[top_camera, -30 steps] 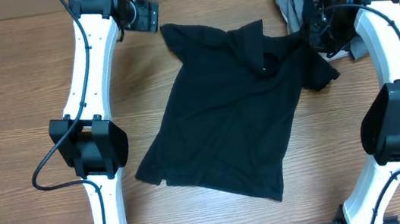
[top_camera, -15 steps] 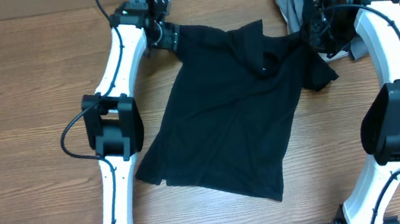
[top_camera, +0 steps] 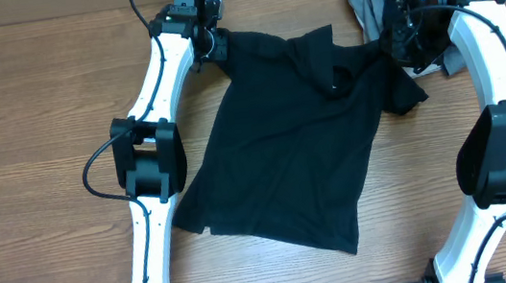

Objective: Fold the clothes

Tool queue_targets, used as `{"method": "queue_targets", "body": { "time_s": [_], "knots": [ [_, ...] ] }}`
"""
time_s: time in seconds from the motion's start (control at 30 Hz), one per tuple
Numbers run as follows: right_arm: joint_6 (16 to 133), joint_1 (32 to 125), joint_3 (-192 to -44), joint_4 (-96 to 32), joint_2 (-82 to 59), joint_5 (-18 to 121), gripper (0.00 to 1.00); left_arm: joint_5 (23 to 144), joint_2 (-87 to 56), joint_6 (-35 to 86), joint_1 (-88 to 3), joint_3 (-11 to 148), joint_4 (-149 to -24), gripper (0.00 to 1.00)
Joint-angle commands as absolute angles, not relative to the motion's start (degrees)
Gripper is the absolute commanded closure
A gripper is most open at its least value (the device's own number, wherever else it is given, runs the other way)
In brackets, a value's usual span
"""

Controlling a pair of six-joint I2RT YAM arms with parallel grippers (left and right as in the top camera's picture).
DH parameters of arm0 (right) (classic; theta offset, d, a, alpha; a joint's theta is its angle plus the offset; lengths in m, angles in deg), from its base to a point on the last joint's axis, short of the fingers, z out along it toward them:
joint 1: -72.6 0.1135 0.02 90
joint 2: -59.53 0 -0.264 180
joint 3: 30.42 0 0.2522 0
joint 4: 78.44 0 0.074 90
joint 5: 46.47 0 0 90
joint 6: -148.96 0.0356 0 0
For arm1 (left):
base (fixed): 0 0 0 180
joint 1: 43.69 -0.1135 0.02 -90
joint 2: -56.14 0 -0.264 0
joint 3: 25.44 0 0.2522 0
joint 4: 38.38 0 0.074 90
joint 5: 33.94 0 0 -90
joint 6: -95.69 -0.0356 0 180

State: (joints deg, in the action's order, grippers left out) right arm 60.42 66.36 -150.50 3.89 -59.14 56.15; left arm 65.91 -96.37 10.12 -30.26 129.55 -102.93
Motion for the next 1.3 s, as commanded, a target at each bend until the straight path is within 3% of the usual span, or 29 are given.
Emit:
{"method": "queue_targets", "body": {
  "time_s": [0.0,0.07,0.2,0.27,0.47,0.57,0.67,0.83,1.27],
  "knots": [
    [60.22,66.49,-150.30,3.78,-59.27,55.78,0.96,66.17,-96.41,10.49,-30.15,129.94,-102.97,0.87],
    [60.22,66.49,-150.30,3.81,-59.27,55.78,0.96,66.19,-96.41,10.73,-30.15,129.94,-103.17,0.87],
    [60.22,66.49,-150.30,4.00,-59.27,55.78,0.96,66.23,-96.41,11.12,-30.15,129.83,-104.46,0.57],
    [60.22,66.49,-150.30,4.00,-59.27,55.78,0.96,66.21,-96.41,11.54,-30.15,129.37,-104.83,0.48],
    [60.22,66.49,-150.30,3.98,-59.27,55.78,0.96,66.65,-96.41,12.22,-30.13,125.85,-103.58,0.45],
    [60.22,66.49,-150.30,3.98,-59.27,55.78,0.96,66.63,-96.41,12.61,-30.13,124.72,-102.60,0.48],
    [60.22,66.49,-150.30,4.00,-59.27,55.76,0.96,66.58,-96.41,12.85,-30.13,124.70,-101.42,0.60],
    [60.20,66.49,-150.30,4.16,-59.27,55.73,0.96,65.69,-96.32,15.25,-30.33,124.96,-96.56,0.95],
    [60.24,66.47,-150.30,3.48,-59.27,55.76,0.96,59.85,-96.21,15.67,-33.19,136.87,-88.67,0.96]
  ]
}}
